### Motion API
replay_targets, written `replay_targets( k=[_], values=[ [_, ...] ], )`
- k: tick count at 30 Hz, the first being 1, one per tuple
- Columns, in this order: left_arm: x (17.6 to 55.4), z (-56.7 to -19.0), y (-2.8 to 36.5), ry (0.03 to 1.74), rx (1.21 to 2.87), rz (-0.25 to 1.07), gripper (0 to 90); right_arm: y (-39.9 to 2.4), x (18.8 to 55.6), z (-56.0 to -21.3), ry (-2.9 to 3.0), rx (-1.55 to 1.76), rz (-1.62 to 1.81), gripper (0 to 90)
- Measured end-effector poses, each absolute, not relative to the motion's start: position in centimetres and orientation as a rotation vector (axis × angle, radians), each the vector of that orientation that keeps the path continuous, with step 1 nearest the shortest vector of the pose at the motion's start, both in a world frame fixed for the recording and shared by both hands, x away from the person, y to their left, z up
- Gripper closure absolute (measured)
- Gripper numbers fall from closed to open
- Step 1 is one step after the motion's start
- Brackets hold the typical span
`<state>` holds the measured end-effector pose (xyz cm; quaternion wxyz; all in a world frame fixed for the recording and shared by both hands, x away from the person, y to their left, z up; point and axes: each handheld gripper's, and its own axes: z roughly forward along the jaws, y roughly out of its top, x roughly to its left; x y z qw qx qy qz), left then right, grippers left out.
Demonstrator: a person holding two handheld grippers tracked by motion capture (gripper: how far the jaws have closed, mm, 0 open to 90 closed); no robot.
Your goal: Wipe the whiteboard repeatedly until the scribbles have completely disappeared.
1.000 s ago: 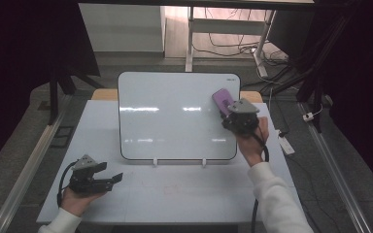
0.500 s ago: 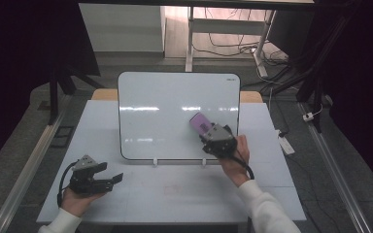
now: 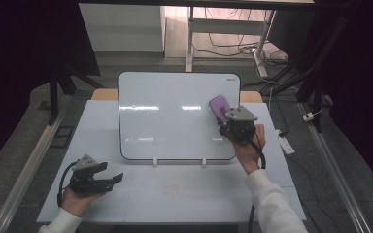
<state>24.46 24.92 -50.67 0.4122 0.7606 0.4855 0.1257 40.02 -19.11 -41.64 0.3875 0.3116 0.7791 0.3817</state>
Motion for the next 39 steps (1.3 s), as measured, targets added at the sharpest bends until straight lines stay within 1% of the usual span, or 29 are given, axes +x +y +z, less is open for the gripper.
replay_targets(
  k=[2,4,12,22,31,39],
  values=[
    [24.5,-50.7,24.9,1.222,1.912,0.313,20.4,-18.5,39.1,-42.5,2.014,0.749,0.944,40.8],
    [24.5,-50.6,24.9,1.223,1.91,0.311,20.3,-18.4,38.4,-42.9,2.025,0.748,0.987,40.8],
    [24.5,-50.6,24.8,1.219,1.905,0.31,20.2,-18.2,36.2,-43.0,2.079,0.786,1.143,40.8],
    [24.5,-50.4,24.6,1.216,1.888,0.308,20.1,-16.0,33.5,-44.3,2.202,0.775,1.282,40.8],
    [24.5,-50.0,24.4,1.212,1.856,0.308,19.9,-14.4,32.6,-46.4,2.253,0.781,1.385,40.8],
    [24.5,-49.7,24.0,1.205,1.84,0.309,19.8,-13.2,32.1,-47.2,2.274,0.762,1.401,40.8]
  ],
)
